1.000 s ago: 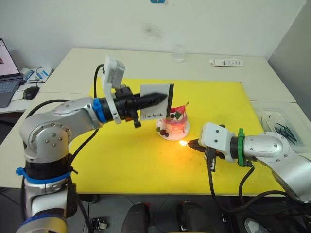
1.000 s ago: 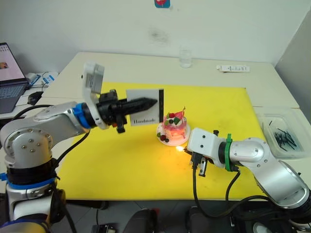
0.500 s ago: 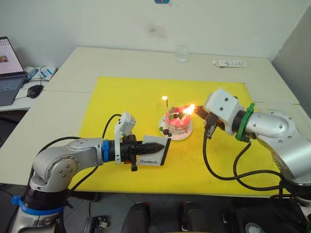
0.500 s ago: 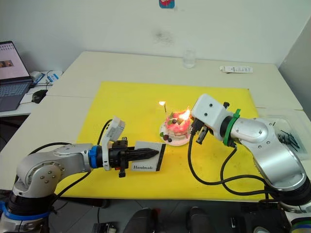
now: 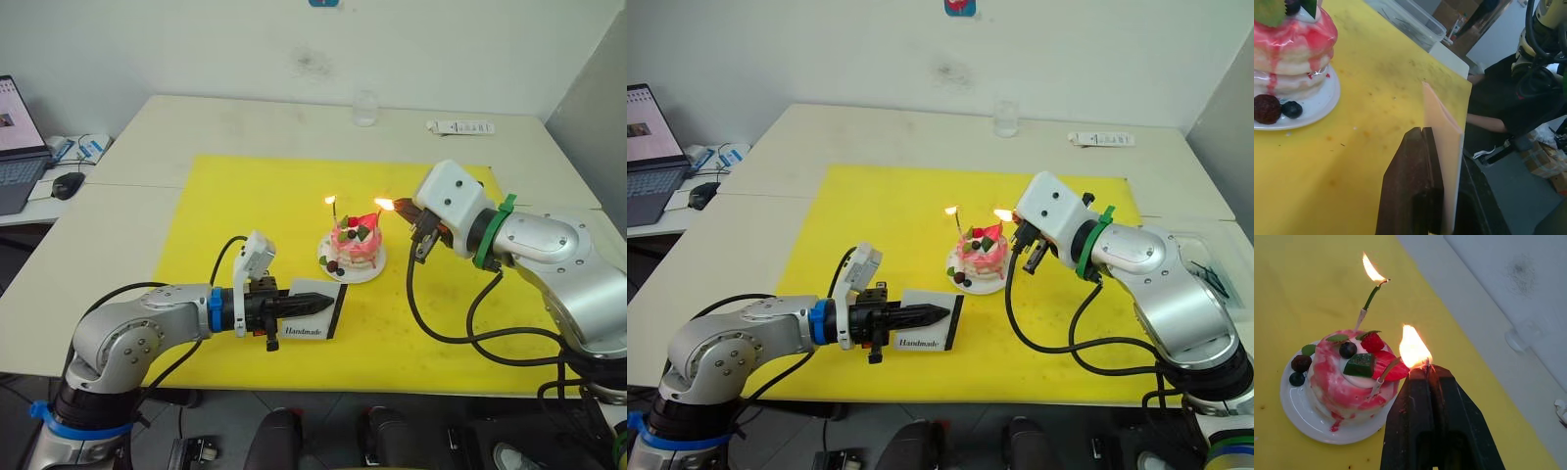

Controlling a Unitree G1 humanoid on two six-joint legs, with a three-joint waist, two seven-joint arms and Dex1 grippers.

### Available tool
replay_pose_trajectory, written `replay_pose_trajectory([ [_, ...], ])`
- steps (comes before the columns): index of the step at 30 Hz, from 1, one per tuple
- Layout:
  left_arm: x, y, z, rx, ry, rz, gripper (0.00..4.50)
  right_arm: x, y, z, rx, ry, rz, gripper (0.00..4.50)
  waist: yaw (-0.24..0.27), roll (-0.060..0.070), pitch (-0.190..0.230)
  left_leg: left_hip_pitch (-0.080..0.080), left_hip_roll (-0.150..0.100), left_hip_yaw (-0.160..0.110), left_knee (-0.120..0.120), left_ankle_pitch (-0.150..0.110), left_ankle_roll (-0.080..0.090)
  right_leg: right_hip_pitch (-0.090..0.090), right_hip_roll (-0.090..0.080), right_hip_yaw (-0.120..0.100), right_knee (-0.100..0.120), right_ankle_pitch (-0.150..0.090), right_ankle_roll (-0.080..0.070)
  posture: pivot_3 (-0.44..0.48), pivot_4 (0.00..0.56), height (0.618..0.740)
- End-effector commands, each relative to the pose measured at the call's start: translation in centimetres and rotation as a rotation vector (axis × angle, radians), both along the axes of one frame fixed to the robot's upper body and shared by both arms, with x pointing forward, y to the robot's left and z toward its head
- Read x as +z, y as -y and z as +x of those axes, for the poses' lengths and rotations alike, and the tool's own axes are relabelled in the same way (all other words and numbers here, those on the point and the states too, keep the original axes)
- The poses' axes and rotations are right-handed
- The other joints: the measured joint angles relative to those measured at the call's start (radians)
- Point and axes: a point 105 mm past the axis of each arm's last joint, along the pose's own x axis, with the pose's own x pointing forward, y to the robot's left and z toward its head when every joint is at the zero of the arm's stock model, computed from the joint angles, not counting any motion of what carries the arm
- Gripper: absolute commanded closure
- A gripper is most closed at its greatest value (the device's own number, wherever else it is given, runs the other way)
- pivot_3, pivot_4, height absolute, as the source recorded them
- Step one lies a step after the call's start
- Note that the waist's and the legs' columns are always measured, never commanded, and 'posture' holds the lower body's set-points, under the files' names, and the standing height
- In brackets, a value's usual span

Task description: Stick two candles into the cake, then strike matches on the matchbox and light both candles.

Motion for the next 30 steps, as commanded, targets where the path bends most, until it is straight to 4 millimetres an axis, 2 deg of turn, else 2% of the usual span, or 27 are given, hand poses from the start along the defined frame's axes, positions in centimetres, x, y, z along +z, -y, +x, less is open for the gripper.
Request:
replay_pose_trajectory([
  [1,1.0,0.59,-0.21,-0.027,0.051,-0.007,4.5,0.87,-0.15,-0.07,0.008,0.059,-0.01,4.49,0.0,0.0,0.0,0.0,0.0,0.0,0.0,0.0,0.0,0.0,0.0,0.0,0.0,0.0,0.0,0.0,0.15,0.738],
  [11,1.15,0.5,-0.24,-0.029,0.053,-0.005,4.5,0.0,-0.08,-0.4,0.02,0.046,-0.02,4.49,0.0,0.0,0.0,0.0,0.0,0.0,0.0,0.0,0.0,0.0,0.001,0.0,0.0,0.0,0.0,0.0,0.15,0.738],
  [30,1.2,0.68,-0.09,-0.039,0.055,0.004,4.5,1.0,-0.25,-0.37,0.025,0.074,-0.007,4.49,0.0,0.0,0.0,0.0,0.0,0.0,0.0,0.0,0.0,0.0,0.001,0.0,0.0,0.0,0.0,0.0,0.15,0.738],
])
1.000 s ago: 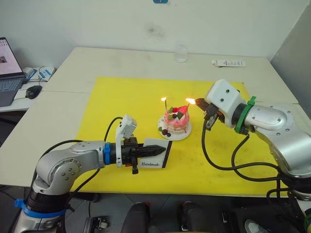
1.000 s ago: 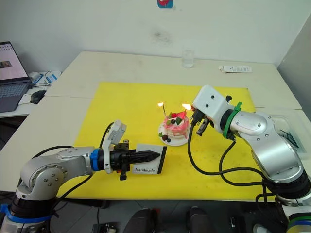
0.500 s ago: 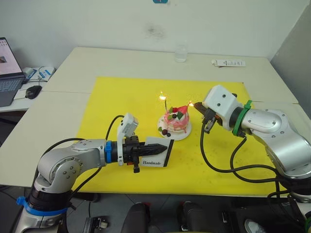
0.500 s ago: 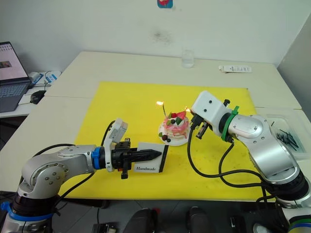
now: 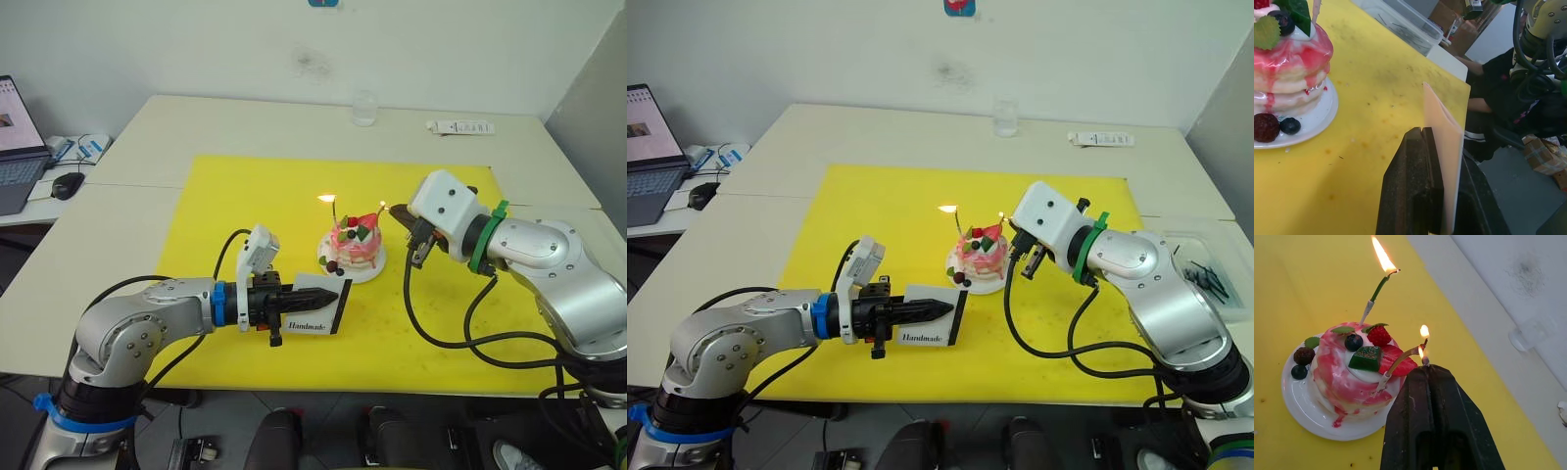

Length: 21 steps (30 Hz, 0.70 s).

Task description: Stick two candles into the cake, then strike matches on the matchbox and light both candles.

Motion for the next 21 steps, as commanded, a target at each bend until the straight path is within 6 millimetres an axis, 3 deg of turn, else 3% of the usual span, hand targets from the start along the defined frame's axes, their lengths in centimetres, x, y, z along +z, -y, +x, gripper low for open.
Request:
replay_pose_trajectory([
  [1,0.5,0.4,-0.3,-0.029,0.029,0.004,4.5,2.0,-0.1,-0.3,0.008,0.079,0.013,4.49,0.0,0.0,0.0,0.0,0.0,0.0,0.0,0.0,0.0,0.0,0.0,0.0,0.0,0.0,0.0,0.0,0.15,0.738],
  [15,0.4,0.7,-0.5,-0.04,0.023,-0.004,4.5,2.3,0.6,-0.8,-0.024,0.076,0.029,4.49,0.0,0.0,0.0,0.0,0.0,0.0,0.0,0.0,0.0,0.0,0.0,0.0,0.0,0.0,0.0,0.0,0.15,0.738],
  [17,0.3,0.7,-0.6,-0.042,0.019,-0.007,4.5,2.1,1.7,-0.7,-0.07,0.066,0.029,4.49,0.0,0.0,0.0,0.0,0.0,0.0,0.0,0.0,0.0,0.0,0.0,0.0,0.0,0.0,0.0,0.0,0.15,0.738],
  [21,0.0,1.0,-0.9,-0.051,0.005,-0.019,4.5,1.5,6.0,-0.6,-0.243,0.056,0.032,4.49,0.011,0.0,0.0,0.0,-0.001,0.0,0.0,0.0,0.0,0.0,0.0,0.0,-0.001,0.0,0.0,0.0,0.15,0.738],
])
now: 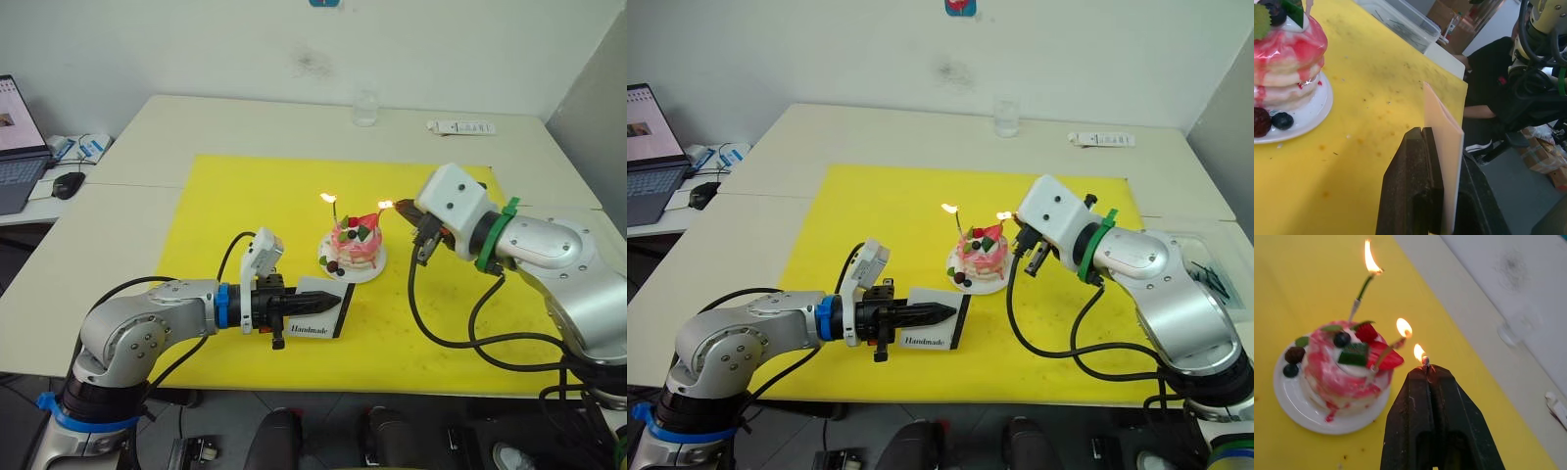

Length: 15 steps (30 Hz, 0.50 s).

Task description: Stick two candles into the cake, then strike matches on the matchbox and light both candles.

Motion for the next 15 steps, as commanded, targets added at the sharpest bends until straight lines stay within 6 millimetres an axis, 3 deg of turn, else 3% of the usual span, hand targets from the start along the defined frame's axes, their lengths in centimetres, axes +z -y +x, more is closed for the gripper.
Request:
replay_pose_trajectory([
  [1,0.3,0.8,-0.7,-0.037,0.017,-0.026,4.5,1.1,4.4,0.0,-0.182,0.074,0.011,4.49,0.005,0.0,0.0,0.0,0.0,0.0,0.0,0.0,0.0,0.0,0.0,0.0,0.0,0.0,0.0,0.0,0.15,0.738],
  [10,-0.5,2.9,-1.0,-0.04,-0.01,-0.093,4.5,-0.2,18.8,-0.2,-0.762,0.146,0.09,4.49,0.007,0.0,0.0,0.0,-0.001,0.001,0.001,0.0,0.0,0.001,0.001,0.001,0.0,0.001,0.002,0.0,0.15,0.738],
  [15,-1.2,3.4,-1.2,-0.027,-0.024,-0.113,4.5,-2.1,23.3,-0.3,-0.943,0.096,0.165,4.49,0.001,0.003,-0.002,0.001,-0.001,0.001,0.001,0.0,0.0,0.001,0.002,0.002,0.001,0.001,0.002,0.0,0.15,0.738],
])
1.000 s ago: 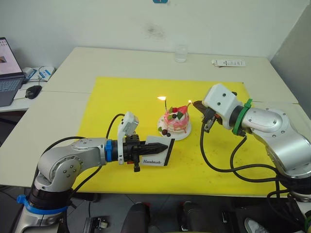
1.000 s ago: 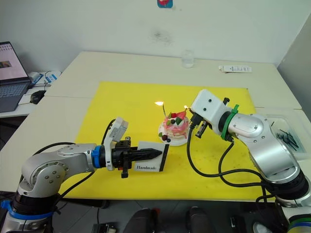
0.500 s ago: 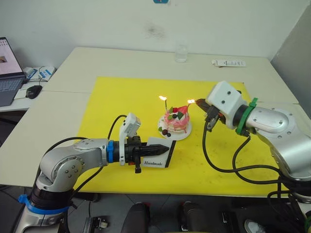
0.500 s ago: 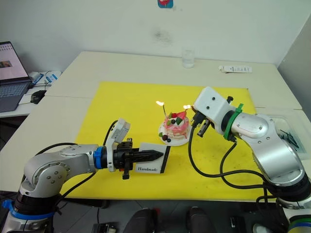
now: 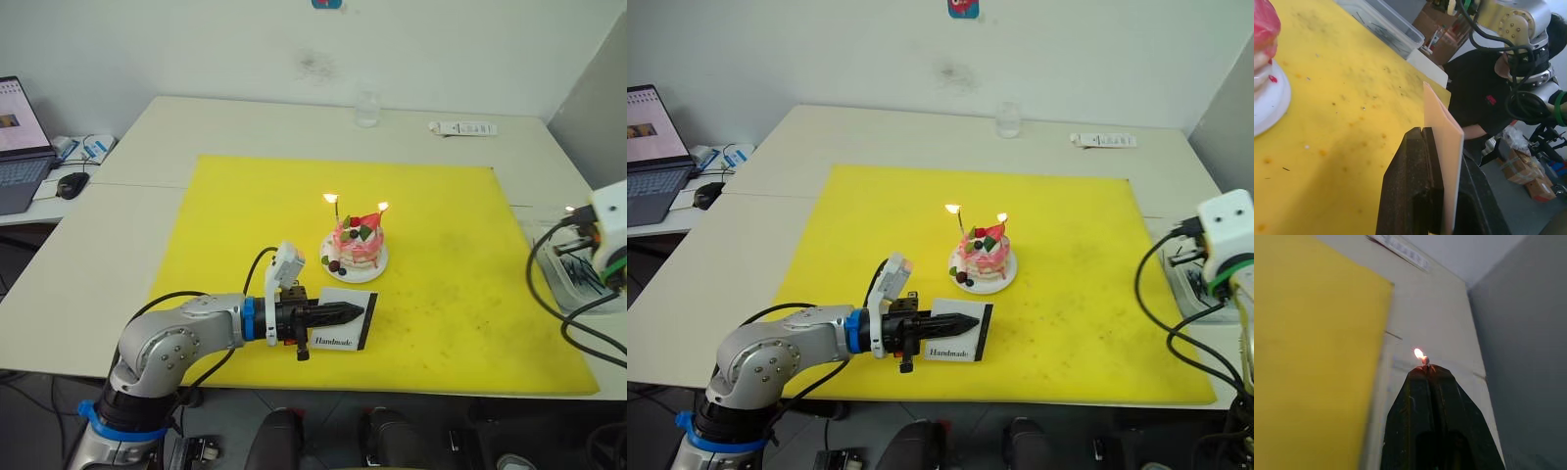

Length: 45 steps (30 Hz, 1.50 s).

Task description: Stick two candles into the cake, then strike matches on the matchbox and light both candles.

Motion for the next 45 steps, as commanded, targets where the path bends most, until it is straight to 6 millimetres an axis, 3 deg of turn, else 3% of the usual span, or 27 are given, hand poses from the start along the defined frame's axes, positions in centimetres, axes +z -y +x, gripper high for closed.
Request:
replay_pose_trajectory([
  [1,0.3,0.7,-0.4,-0.002,0.038,-0.024,4.5,0.0,2.9,-0.3,-0.124,0.036,0.051,4.49,0.0,0.001,0.0,0.0,0.0,0.0,0.0,0.0,0.0,0.0,0.0,0.0,0.0,0.0,0.0,0.0,0.15,0.738],
  [7,0.2,1.4,-0.3,0.013,0.043,-0.04,4.5,-2.4,4.9,0.0,-0.244,0.008,0.165,4.49,0.0,0.003,-0.002,0.0,0.0,0.0,0.0,0.0,0.0,0.0,0.0,0.001,0.0,0.0,0.0,0.0,0.15,0.738],
  [10,0.2,1.5,-0.1,0.028,0.047,-0.039,4.5,-2.4,5.6,-0.1,-0.293,0.037,0.183,3.86,0.001,0.003,-0.002,0.0,-0.001,0.0,0.0,0.0,0.0,0.0,0.0,0.001,0.0,0.0,0.001,0.0,0.15,0.738],
  [16,0.2,1.6,0.4,0.04,0.035,-0.036,4.5,-1.6,4.8,0.0,-0.274,0.089,0.184,1.72,0.0,0.003,-0.002,0.0,0.0,0.0,0.0,0.0,0.0,0.0,0.001,0.0,0.0,0.0,0.001,0.0,0.15,0.738],
  [21,0.0,1.6,1.4,0.086,-0.014,0.005,4.5,1.2,2.4,-0.2,-0.136,0.164,0.094,0.02,0.001,0.005,-0.002,0.0,-0.001,0.0,0.0,0.0,0.0,0.0,0.001,0.0,0.0,0.0,0.001,0.0,0.15,0.738],
  [25,-0.6,1.3,1.8,0.102,-0.062,0.066,4.5,3.7,-2.6,-0.9,0.169,0.17,-0.03,0.02,0.0,0.005,-0.002,0.0,-0.001,0.0,0.0,0.0,0.0,0.0,0.001,0.0,0.0,0.0,0.001,0.0,0.15,0.738],
  [29,-1.5,0.7,2.1,0.116,-0.097,0.146,4.5,3.2,-8.7,-2.8,0.591,0.02,-0.272,0.02,0.001,0.005,-0.002,0.0,0.0,-0.001,-0.001,0.0,0.0,0.001,0.001,-0.001,-0.001,0.0,0.002,0.0,0.15,0.738],
  [32,-2.0,-0.1,2.4,0.13,-0.12,0.205,4.5,1.5,-14.2,-6.0,0.966,-0.117,-0.176,0.02,0.0,0.004,-0.001,0.001,0.0,-0.002,0.0,0.0,0.0,0.001,0.001,-0.001,-0.001,0.0,0.002,0.0,0.15,0.738],
  [38,-2.2,-0.5,3.1,0.146,-0.125,0.26,4.5,-1.0,-18.0,-8.5,1.208,-0.304,-0.032,0.02,0.002,0.003,-0.001,0.001,-0.001,-0.002,0.001,0.0,0.0,0.002,0.0,-0.002,-0.001,0.001,0.003,0.0,0.15,0.738],
  [45,-1.3,-1.2,2.8,0.104,-0.066,0.285,2.34,-2.0,-19.5,-8.0,1.244,-0.318,-0.006,0.0,0.004,0.002,-0.001,0.001,-0.001,-0.001,0.001,0.0,0.0,0.001,-0.001,-0.001,-0.001,0.001,0.002,0.0,0.15,0.738],
])
